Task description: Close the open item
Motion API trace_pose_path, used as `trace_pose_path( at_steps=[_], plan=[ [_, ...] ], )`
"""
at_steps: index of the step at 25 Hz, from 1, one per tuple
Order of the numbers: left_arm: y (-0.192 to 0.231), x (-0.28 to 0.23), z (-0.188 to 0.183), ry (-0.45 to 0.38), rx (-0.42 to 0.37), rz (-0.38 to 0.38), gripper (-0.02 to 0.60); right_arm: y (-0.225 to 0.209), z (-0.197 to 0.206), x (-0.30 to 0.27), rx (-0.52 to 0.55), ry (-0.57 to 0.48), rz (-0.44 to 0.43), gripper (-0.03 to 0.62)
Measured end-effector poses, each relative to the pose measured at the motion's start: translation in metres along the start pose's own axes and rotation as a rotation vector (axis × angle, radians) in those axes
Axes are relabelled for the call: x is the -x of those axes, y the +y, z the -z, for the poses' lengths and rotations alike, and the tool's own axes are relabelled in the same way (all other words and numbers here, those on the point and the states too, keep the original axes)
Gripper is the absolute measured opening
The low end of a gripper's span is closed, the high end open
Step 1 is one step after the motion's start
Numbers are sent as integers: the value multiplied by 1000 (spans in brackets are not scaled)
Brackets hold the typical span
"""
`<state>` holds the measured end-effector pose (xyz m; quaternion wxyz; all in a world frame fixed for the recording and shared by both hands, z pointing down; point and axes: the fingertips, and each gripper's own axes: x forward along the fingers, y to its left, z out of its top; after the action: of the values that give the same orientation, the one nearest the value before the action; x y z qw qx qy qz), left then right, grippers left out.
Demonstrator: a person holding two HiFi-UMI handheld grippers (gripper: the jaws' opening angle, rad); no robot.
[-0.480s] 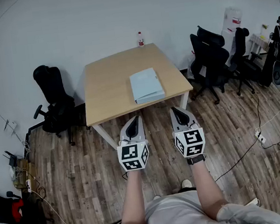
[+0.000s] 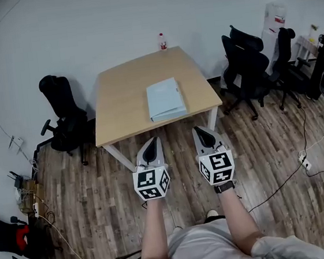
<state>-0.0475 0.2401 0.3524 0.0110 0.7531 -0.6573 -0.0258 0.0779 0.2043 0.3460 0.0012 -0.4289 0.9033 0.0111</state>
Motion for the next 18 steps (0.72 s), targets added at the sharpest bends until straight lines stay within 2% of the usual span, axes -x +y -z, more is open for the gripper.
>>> trace_pose_path(
  at_steps=[9,18],
  plan=[
    [-38,-46,19,11,4,-56,9,-69,15,-7,-49,-3,-50,14],
    [-58,-79,38,28,-34,-63,9,-94,45,-28,-49,74,-147,14]
  ],
)
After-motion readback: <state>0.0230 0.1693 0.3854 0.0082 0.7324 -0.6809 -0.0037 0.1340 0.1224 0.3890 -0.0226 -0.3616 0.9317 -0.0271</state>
